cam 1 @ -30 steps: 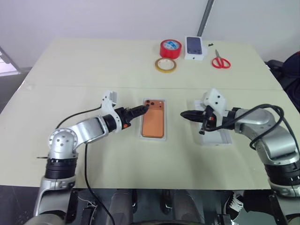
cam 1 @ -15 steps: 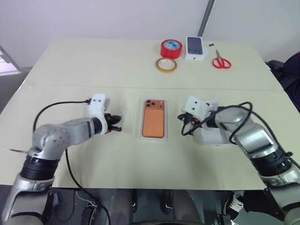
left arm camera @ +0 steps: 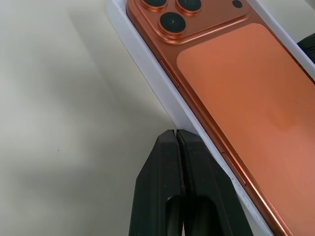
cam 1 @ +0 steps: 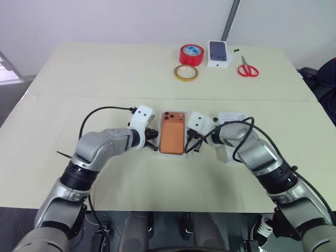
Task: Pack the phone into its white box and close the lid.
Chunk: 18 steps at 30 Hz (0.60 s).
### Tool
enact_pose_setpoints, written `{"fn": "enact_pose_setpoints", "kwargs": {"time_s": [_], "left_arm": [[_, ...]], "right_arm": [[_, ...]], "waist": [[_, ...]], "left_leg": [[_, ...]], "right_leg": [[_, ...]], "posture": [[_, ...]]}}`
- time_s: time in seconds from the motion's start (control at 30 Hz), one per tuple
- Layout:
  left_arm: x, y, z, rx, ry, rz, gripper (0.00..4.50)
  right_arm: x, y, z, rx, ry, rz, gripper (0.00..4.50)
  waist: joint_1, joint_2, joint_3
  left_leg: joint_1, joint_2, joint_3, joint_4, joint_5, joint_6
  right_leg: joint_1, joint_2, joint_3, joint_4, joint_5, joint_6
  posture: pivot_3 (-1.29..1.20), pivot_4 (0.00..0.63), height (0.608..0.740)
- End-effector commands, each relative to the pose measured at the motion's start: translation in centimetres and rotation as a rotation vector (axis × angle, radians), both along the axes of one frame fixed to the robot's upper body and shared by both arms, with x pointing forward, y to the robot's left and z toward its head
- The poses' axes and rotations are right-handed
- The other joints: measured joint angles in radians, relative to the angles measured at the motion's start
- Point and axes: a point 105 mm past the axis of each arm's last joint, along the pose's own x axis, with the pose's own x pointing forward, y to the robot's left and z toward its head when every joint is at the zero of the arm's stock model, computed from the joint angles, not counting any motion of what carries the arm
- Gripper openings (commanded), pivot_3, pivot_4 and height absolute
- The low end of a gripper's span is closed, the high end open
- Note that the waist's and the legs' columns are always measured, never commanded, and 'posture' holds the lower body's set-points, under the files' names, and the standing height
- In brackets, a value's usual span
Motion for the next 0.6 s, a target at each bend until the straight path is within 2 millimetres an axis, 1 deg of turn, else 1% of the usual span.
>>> {"fn": "enact_pose_setpoints", "kwargs": {"time_s": [0.03,0.17,0.23,0.37,0.53,0.6], "left_arm": [[-1.1,-3.2,0.5,-0.044,0.008,-0.134,0.08],[-2.4,-6.9,1.1,-0.091,0.032,-0.273,0.08],[-2.7,-7.9,1.2,-0.104,0.040,-0.306,0.08],[-3.7,-11.1,0.8,-0.095,0.056,-0.416,0.08],[-4.3,-13.4,0.3,-0.098,0.076,-0.480,0.08],[-4.4,-14.0,0.2,-0.102,0.083,-0.498,0.08]], "right_arm": [[-0.7,0.3,1.7,0.024,-0.042,0.042,0.00],[-1.7,-2.1,1.7,-0.014,-0.026,0.008,0.00],[-2.0,-3.0,1.7,-0.029,-0.021,-0.007,0.00],[-3.5,-6.0,1.5,-0.075,0.009,-0.067,0.00],[-4.8,-8.5,0.9,-0.112,0.039,-0.134,0.00],[-5.1,-9.1,0.8,-0.118,0.046,-0.153,0.00]], "waist": [[0.001,0.000,0.000],[0.013,0.000,0.000],[0.021,0.000,0.000],[0.027,0.000,0.000],[0.023,0.000,0.000],[0.024,0.001,0.000]], "left_leg": [[0.000,0.000,0.000,0.001,0.000,0.001],[-0.001,-0.001,-0.001,0.002,-0.002,0.003],[-0.001,-0.001,-0.001,0.003,-0.002,0.004],[-0.002,-0.001,-0.001,0.004,-0.002,0.004],[-0.002,-0.001,-0.002,0.005,-0.003,0.005],[-0.002,-0.001,-0.002,0.006,-0.003,0.005]], "right_leg": [[0.000,0.000,0.000,0.000,0.000,0.000],[0.001,-0.001,0.000,0.000,-0.001,0.001],[0.001,-0.002,0.000,0.000,-0.001,0.001],[0.001,-0.002,0.000,0.000,-0.002,0.001],[0.000,-0.003,0.000,0.000,-0.003,0.001],[0.000,-0.003,0.000,0.000,-0.003,0.001]], "posture": [[0.00,0.150,0.730],[0.00,0.150,0.730],[0.00,0.150,0.730],[0.00,0.150,0.730],[0.00,0.150,0.730],[0.00,0.150,0.730]]}}
